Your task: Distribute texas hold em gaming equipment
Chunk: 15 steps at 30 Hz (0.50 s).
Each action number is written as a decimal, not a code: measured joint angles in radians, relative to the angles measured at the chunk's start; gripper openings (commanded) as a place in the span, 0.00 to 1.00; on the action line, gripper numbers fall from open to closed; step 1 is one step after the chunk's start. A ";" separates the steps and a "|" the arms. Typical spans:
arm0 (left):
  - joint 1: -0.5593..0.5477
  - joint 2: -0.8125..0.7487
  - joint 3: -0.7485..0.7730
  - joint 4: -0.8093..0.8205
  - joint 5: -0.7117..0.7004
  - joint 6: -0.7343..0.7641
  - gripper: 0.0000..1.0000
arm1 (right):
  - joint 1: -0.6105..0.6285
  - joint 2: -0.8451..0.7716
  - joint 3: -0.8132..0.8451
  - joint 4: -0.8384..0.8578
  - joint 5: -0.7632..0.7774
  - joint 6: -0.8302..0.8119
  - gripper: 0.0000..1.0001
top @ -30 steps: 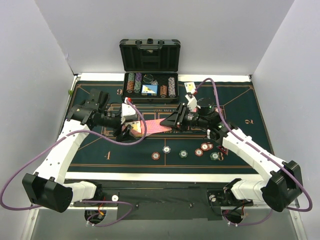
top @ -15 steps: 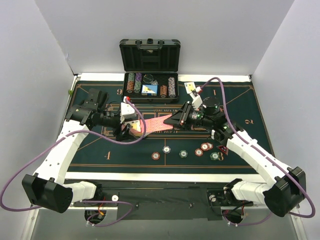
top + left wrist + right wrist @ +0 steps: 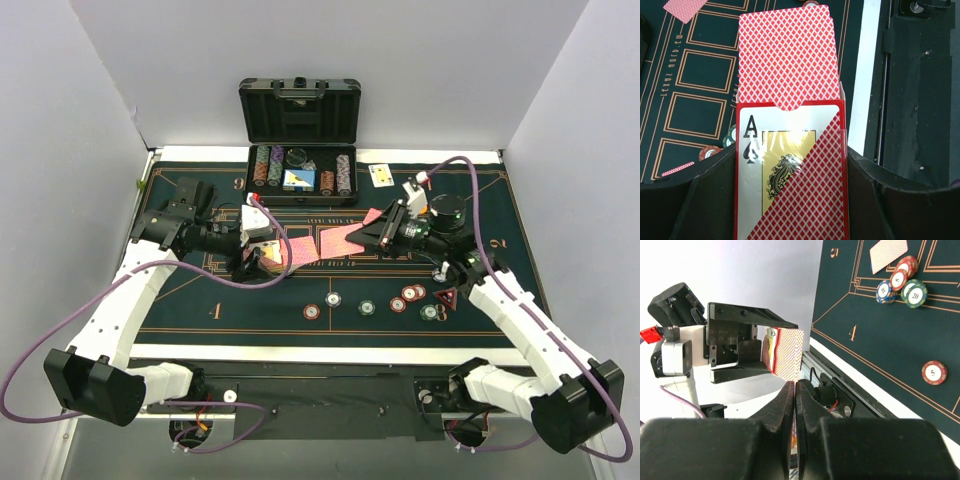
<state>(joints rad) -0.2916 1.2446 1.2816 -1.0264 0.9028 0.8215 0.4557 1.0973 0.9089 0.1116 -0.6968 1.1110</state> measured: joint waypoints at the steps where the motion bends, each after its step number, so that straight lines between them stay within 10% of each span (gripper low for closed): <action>1: 0.000 0.000 0.000 0.000 0.000 0.000 0.03 | -0.016 -0.011 -0.006 -0.004 -0.005 0.000 0.00; 15: 0.001 0.000 0.000 0.000 0.000 0.000 0.03 | -0.139 0.001 -0.137 -0.070 -0.008 -0.058 0.00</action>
<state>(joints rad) -0.2905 1.2442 1.2816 -1.0267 0.9028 0.8215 0.3168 1.0981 0.7719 0.0418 -0.7048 1.0531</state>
